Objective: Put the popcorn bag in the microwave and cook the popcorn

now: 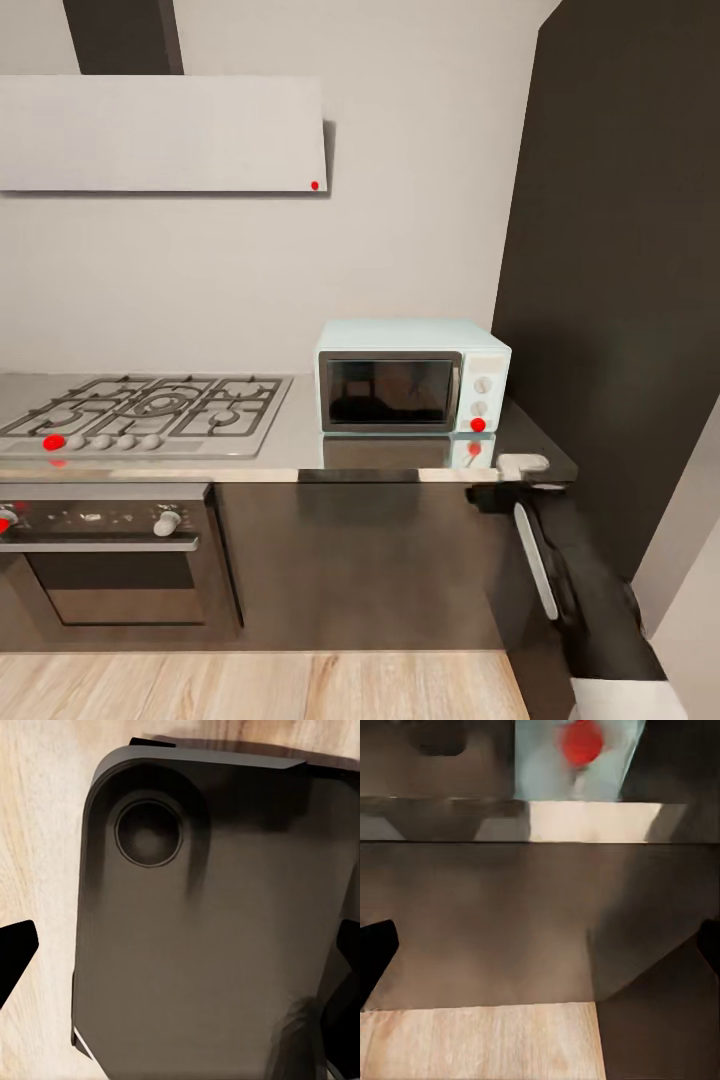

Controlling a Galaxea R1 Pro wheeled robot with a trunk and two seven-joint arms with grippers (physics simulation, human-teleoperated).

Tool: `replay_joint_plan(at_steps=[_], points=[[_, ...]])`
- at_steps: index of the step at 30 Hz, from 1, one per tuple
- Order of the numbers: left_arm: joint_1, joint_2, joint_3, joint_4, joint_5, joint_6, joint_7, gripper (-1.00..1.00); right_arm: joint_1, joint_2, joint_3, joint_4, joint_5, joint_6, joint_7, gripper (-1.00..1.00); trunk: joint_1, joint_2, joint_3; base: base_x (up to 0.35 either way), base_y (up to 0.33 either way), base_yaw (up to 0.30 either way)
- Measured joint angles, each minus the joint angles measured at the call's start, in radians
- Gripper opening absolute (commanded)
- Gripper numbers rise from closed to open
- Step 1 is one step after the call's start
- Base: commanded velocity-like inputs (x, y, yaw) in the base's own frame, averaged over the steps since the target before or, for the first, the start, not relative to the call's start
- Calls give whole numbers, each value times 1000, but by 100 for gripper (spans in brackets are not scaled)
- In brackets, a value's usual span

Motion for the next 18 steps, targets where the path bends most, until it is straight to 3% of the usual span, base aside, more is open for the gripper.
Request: replay_joint_plan(at_steps=[3,6,10,11,18], points=[[0,0,0,0,0,1,0,100,-178,17,0,3,0,0,-9,100,0,0,0,0,0,0],[0,-1,-1,0,0,1,0,100,-264,55,1,7,7,0,-53,100,0,0,0,0,0,0],[0,-2,-1,0,-1,1,0,100,-294,128,7,9,8,-1,-136,100,0,0,0,0,0,0],[0,-2,-2,0,-1,2,0,100,-297,141,22,15,0,-44,-154,100,0,0,0,0,0,0],[0,-3,-9,0,-12,3,-10,100,-292,157,38,175,-1,-242,-161,100,0,0,0,0,0,0]])
